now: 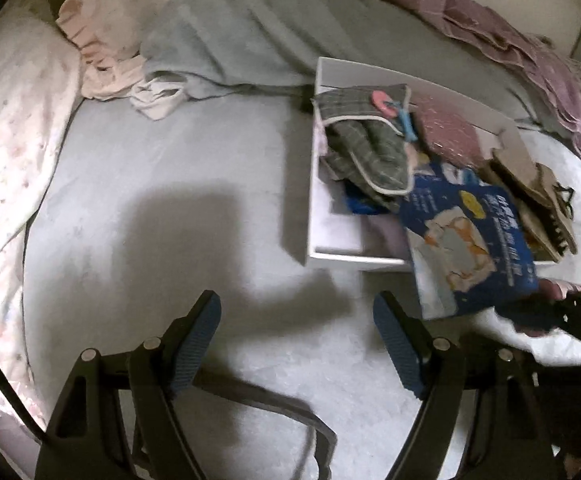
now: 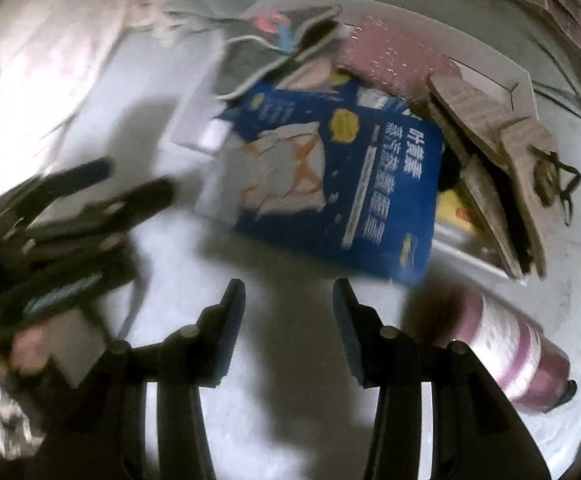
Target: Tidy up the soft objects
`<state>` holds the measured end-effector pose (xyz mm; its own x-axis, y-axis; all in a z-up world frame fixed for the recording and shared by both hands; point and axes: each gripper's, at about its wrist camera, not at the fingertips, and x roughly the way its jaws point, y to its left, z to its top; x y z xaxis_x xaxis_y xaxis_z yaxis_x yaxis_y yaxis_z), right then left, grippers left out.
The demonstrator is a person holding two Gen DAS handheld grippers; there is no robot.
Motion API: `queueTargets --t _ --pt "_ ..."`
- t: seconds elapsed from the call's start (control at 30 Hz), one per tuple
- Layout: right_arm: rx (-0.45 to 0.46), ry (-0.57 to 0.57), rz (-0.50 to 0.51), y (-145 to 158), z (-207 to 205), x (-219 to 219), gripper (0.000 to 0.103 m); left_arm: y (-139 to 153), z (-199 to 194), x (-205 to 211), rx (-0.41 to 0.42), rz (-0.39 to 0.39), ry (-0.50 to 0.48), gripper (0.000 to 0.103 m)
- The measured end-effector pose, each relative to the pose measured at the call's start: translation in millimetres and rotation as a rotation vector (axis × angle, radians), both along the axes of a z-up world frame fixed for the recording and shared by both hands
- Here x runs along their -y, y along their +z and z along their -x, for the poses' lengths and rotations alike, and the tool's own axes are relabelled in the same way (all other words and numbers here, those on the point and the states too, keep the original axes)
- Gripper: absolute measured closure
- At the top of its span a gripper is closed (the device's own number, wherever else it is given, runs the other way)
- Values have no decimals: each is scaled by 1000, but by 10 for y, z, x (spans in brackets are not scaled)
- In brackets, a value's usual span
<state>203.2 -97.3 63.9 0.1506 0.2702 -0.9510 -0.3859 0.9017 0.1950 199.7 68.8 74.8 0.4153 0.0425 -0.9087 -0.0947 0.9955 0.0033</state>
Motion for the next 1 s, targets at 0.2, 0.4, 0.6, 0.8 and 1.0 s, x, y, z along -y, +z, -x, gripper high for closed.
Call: queueTargets --t 0.2,0.4,0.6,0.8,1.0 --pt "15 -167 -141 46 -178 237 57 49 9 2 44 -9 9 24" --pt "55 -183 -180 239 -97 339 57 94 12 -1 62 6 15 24" --pt "67 -161 -207 302 -85 268 57 85 7 1 62 11 18 24" --pt "63 -179 -262 275 -151 247 57 85 -11 -25 63 19 28 24" --pt "96 -286 -395 185 -267 422 75 60 -36 -28 64 30 36 24"
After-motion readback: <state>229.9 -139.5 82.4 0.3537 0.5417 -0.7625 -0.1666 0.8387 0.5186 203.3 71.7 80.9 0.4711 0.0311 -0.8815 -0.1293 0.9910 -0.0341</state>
